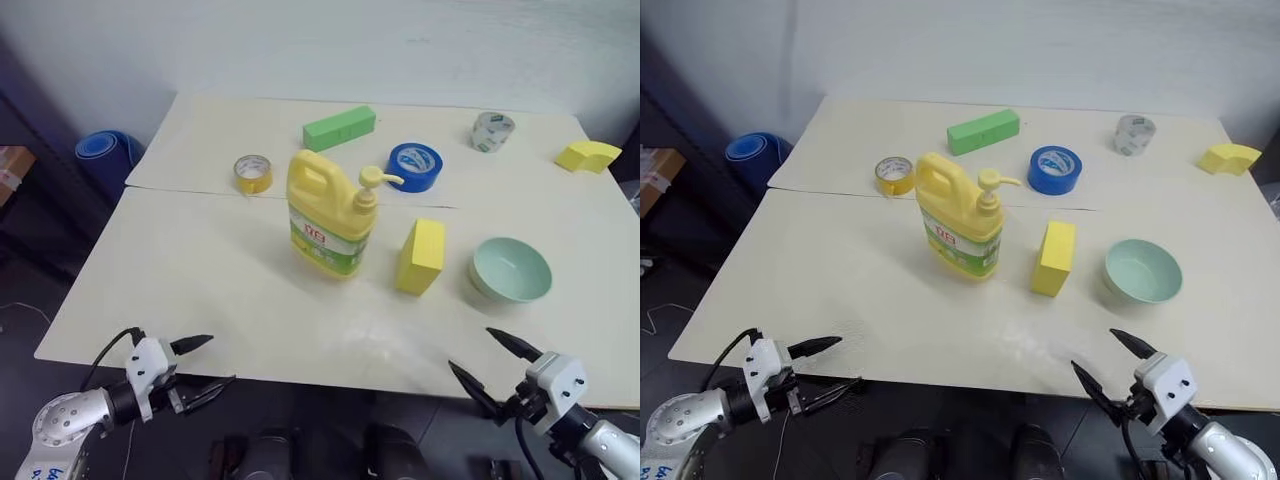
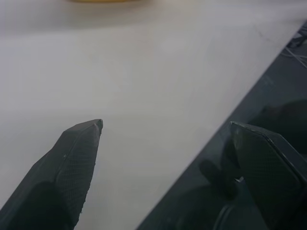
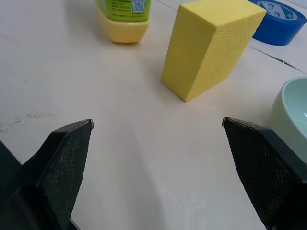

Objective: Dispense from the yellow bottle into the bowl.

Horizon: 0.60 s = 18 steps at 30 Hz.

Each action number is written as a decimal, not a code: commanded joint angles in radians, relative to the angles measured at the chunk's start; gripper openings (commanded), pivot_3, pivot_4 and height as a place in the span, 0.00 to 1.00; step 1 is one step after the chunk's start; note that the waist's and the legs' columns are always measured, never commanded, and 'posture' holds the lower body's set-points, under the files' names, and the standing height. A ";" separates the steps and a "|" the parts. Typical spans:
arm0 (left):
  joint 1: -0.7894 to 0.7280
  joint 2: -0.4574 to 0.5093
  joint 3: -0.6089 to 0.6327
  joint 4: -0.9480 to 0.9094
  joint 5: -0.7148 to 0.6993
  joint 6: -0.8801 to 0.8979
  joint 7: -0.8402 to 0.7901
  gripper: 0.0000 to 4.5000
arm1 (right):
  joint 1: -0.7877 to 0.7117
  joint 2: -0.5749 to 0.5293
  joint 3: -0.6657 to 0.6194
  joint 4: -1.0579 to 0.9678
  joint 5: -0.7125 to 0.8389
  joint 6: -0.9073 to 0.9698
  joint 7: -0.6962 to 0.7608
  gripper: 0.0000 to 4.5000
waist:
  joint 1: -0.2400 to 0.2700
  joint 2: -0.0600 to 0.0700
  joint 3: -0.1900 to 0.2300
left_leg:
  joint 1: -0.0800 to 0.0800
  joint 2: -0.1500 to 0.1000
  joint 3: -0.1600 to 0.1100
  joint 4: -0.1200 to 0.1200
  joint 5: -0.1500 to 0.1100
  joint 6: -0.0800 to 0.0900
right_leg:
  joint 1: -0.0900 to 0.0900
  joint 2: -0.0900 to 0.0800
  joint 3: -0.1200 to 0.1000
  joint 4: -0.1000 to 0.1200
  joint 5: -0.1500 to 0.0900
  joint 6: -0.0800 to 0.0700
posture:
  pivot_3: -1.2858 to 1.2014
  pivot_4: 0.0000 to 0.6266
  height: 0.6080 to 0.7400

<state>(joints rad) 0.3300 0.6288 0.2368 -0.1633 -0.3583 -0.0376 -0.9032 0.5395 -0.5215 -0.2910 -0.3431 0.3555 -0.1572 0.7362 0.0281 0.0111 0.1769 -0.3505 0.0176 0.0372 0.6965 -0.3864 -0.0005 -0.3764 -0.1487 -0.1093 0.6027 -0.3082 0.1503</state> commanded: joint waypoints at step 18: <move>-0.250 -0.056 -0.119 -0.109 -0.167 0.153 -0.067 0.99 | -0.853 0.179 0.151 -0.253 0.126 1.245 -0.851 1.00 | -0.014 0.001 0.000 | -0.005 -0.001 -0.001 0.001 0.000 -0.001 | -0.010 0.000 0.000 0.010 0.000 0.000 | 0.52 0.24 1.00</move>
<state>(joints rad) 0.0845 0.5729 0.1308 -0.2327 -0.5264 0.1283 -0.9611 -0.2804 -0.3615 -0.1432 -0.6069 0.5089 1.0198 -0.0568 0.0144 0.0122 0.1765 -0.3558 0.0171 0.0368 0.6969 -0.3861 -0.0017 -0.3873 -0.1488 -0.1094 0.6131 -0.3082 0.1501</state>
